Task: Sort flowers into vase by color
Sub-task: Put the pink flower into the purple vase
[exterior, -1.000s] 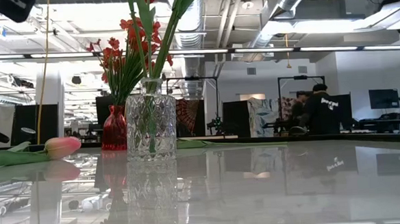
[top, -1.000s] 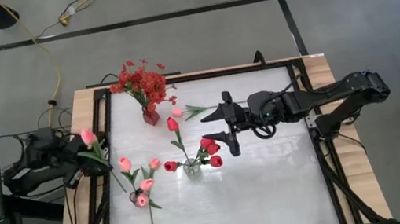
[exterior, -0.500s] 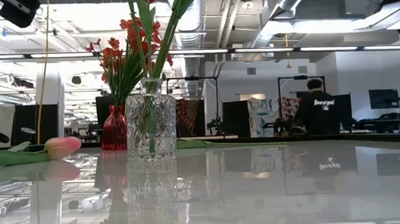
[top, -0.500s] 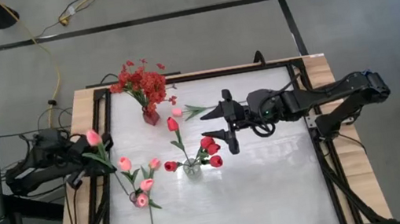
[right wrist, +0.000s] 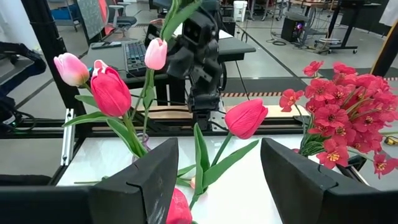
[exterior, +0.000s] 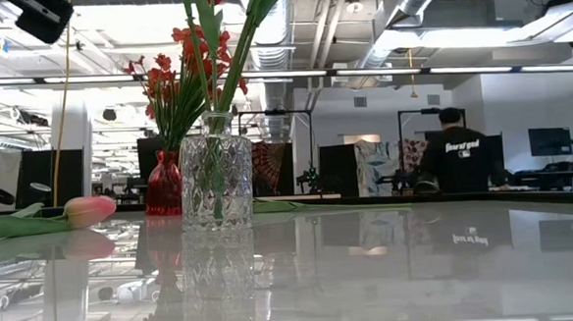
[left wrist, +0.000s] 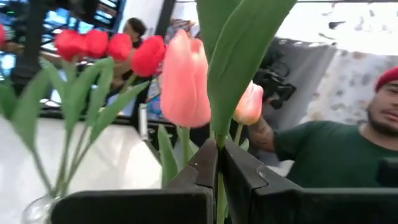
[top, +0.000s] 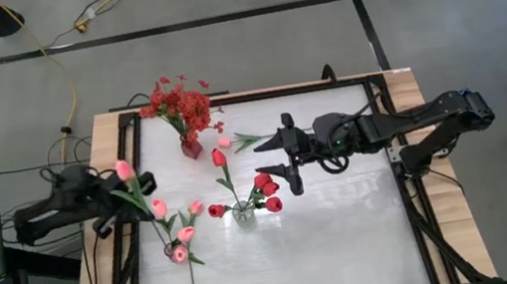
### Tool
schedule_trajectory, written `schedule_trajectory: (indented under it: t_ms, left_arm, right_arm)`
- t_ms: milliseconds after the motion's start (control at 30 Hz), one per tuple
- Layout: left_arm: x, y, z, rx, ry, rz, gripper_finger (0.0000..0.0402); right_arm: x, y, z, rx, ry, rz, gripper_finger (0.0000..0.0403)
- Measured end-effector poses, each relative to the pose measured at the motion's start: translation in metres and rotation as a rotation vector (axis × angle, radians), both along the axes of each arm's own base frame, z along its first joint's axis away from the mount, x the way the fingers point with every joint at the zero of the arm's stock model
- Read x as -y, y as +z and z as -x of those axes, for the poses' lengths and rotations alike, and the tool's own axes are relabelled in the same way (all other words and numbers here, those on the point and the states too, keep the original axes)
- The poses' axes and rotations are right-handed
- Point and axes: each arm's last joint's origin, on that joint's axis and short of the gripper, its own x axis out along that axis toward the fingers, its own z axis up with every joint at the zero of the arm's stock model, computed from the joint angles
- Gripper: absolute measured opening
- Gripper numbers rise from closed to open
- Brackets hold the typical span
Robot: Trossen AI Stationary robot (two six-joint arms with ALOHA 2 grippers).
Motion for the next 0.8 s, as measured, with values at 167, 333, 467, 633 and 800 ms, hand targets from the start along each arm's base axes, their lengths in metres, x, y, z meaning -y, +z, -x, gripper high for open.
schedule_trajectory:
  t_ms: [167, 333, 467, 633, 800]
  left_arm:
    - [0.004, -0.001, -0.002, 0.075, -0.06, -0.008, 0.0]
    - [0.009, 0.003, 0.002, 0.098, -0.111, -0.042, 0.0]
    - [0.009, 0.004, 0.007, 0.059, -0.08, -0.131, 0.0]
    - [0.007, 0.008, 0.012, 0.045, 0.002, -0.209, 0.0]
    - [0.006, 0.002, 0.011, -0.026, 0.008, -0.211, 0.0]
  right_arm:
    - [0.003, 0.0, 0.0, -0.001, -0.007, 0.003, 0.0255]
    - [0.008, 0.0, -0.001, -0.001, -0.025, 0.005, 0.0255]
    - [0.013, 0.0, -0.001, -0.001, -0.039, 0.004, 0.0255]
    - [0.015, 0.0, -0.001, -0.002, -0.044, 0.004, 0.0255]
    - [0.014, 0.0, -0.001, -0.002, -0.039, 0.003, 0.0255]
